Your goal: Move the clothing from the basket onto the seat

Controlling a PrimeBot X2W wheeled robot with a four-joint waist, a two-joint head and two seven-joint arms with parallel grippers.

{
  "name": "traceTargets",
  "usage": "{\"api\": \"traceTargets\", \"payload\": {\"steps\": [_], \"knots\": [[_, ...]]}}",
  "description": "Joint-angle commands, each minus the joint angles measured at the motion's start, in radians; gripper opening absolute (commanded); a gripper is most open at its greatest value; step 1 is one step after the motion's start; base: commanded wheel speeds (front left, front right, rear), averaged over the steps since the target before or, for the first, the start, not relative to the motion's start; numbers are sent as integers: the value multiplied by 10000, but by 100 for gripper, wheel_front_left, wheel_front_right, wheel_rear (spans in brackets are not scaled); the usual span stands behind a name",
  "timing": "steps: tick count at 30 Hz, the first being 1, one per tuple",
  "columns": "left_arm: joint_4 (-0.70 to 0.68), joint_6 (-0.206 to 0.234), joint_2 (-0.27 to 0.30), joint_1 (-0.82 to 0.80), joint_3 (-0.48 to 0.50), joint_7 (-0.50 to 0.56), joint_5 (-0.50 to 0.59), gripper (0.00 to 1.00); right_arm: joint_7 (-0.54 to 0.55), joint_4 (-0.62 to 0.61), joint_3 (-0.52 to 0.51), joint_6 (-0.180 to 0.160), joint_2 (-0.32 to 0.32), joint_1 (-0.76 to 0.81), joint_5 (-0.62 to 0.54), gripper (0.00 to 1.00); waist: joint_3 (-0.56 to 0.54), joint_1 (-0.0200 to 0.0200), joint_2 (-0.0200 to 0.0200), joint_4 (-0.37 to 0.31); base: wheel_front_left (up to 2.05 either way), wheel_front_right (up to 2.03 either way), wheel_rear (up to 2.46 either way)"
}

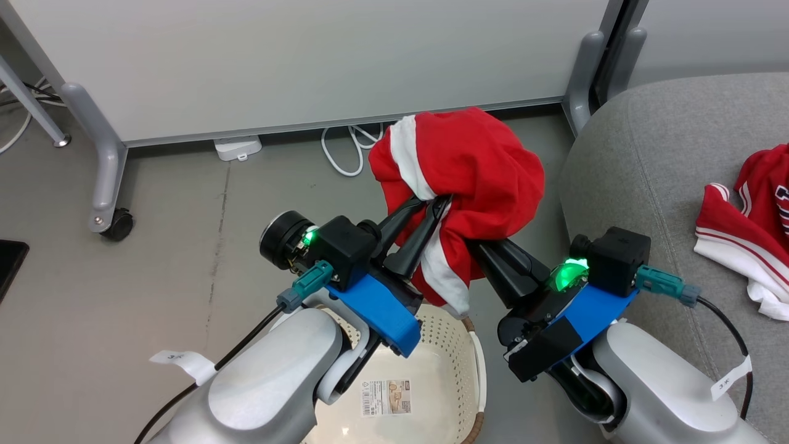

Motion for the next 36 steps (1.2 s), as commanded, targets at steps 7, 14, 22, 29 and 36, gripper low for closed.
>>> {"api": "traceTargets", "payload": {"steps": [7, 14, 22, 29, 36], "knots": [[59, 190, 52, -161, 20, -83, 66, 100, -38, -46, -113, 5, -17, 125, -93, 0, 16, 0, 0, -5, 0, 0, 0], [84, 377, 79, -182, 47, -140, 167, 100, -38, -57, -163, 5, 27, 192, -119, 0, 0, 0, 0, -5, 0, 0, 0], [12, 473, 123, -271, 94, -226, 269, 100, -38, -63, -403, 5, -3, 260, -176, 0, 81, 0, 0, -35, 0, 0, 0], [-56, 570, 220, -327, 108, -256, 357, 100, -38, -137, -1094, 5, 88, 528, -519, 0, 292, 0, 0, -279, 0, 0, 0], [-94, 631, 275, -442, 53, -210, 422, 100, -39, -290, -1940, 5, 179, 912, -1011, 0, 591, 0, 0, -753, 0, 0, 0]]}}
